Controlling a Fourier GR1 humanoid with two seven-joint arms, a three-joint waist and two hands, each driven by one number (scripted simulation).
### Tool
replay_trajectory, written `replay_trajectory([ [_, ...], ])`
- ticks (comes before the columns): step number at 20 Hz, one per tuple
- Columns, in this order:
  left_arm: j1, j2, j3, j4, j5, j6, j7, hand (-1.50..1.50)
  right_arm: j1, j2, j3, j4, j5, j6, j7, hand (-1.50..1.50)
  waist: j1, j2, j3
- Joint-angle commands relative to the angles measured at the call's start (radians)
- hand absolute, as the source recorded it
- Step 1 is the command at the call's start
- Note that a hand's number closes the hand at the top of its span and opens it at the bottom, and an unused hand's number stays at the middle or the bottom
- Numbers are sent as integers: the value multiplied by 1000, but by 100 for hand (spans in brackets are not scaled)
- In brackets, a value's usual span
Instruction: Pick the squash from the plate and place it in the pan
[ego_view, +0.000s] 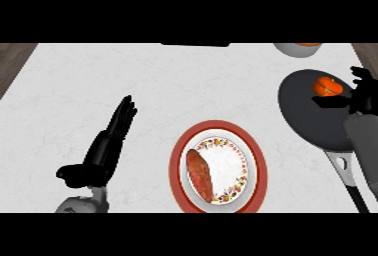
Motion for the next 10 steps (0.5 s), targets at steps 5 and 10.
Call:
replay_trajectory([
  [5,4,-6,-1,21,2,-7,-1,0,-81,-27,-130,120,-133,-1,-269,-150,6,3,0],
  [10,40,-2,3,9,-7,2,-31,0,-22,5,-263,46,-290,-53,-498,-150,-16,-6,0],
])
